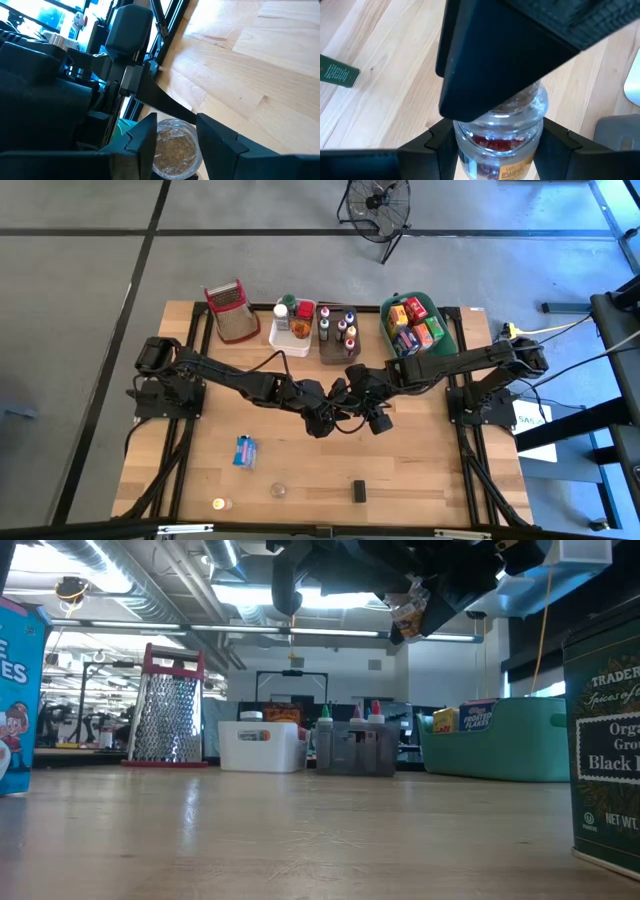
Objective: Pick & Place Kitchen Items
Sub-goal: Put the top brown seasoning bottle into the white bin
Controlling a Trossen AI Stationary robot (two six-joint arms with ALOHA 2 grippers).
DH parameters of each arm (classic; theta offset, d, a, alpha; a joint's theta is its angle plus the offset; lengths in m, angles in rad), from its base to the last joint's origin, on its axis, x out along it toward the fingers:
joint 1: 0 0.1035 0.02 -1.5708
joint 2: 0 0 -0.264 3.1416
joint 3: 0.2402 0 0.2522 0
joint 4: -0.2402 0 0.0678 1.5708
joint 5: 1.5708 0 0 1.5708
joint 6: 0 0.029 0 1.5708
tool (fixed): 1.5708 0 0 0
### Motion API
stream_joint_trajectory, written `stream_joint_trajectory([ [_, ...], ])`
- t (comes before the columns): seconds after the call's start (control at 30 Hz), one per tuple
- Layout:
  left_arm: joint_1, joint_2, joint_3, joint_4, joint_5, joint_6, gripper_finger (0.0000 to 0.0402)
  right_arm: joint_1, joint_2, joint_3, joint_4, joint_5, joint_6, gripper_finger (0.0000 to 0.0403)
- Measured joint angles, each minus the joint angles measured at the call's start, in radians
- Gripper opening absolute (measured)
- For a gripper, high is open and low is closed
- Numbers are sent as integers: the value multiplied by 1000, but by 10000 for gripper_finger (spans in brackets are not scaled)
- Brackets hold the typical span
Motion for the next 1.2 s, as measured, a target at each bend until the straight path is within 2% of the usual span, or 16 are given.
stream_joint_trajectory([
  [0.2,0,0,0,-4,-7,17,139,0,0,0,0,0,0,197],
  [0.6,0,2,-1,-7,-27,33,193,0,0,0,0,1,-3,197],
  [0.8,0,2,-1,-14,-111,112,194,0,0,0,0,3,-3,197],
  [1.2,9,2,-1,-25,-93,171,193,0,0,0,-3,3,-3,197],
])
